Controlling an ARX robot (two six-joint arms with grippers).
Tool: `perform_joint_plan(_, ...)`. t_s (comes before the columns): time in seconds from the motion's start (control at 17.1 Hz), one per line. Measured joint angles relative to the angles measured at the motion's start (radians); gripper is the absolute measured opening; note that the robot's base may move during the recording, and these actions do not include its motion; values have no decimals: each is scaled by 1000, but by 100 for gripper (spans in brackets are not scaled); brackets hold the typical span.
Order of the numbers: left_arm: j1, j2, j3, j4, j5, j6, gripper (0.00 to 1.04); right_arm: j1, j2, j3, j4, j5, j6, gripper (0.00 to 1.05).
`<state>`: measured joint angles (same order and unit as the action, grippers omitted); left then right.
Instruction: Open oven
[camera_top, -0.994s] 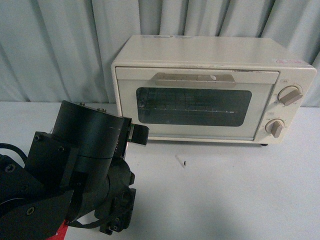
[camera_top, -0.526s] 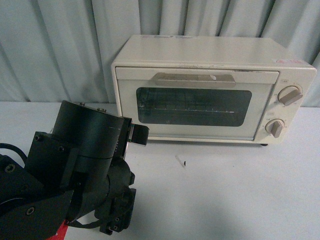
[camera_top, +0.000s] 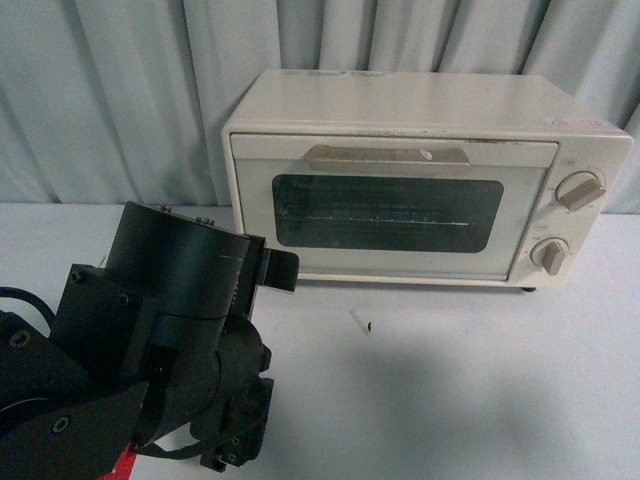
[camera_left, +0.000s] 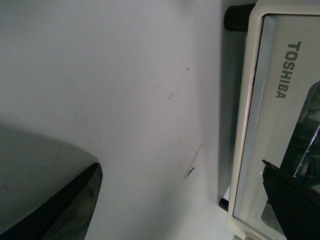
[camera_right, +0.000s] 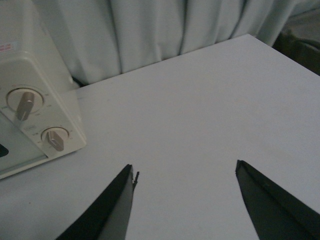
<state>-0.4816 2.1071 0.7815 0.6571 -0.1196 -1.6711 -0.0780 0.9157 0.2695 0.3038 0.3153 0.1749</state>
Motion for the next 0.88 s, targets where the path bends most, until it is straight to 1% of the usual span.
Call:
perform_joint_plan(0.06, 0, 0, 0, 0, 2, 0, 98, 62, 197, 72, 135, 18, -43, 48)
perform_joint_plan(0.12, 0, 0, 0, 0, 1, 0, 98, 103, 270, 119, 166, 19, -47, 39)
perform_joint_plan(0.23, 0, 0, 0, 0, 1, 0, 98, 219, 425, 223, 192, 22, -72, 17)
perform_joint_plan(0.35, 0, 0, 0, 0, 4, 0, 98, 303, 521, 303, 196, 22, -89, 2)
perform_joint_plan(0.41, 0, 0, 0, 0, 4, 0, 98, 337, 565, 350, 203, 22, -90, 2)
perform_joint_plan(0.58, 0, 0, 0, 0, 4, 0, 98, 394, 635, 440, 206, 26, -102, 2)
perform_joint_plan(0.88, 0, 0, 0, 0, 3, 0, 98, 425, 717, 529, 197, 12, -99, 2)
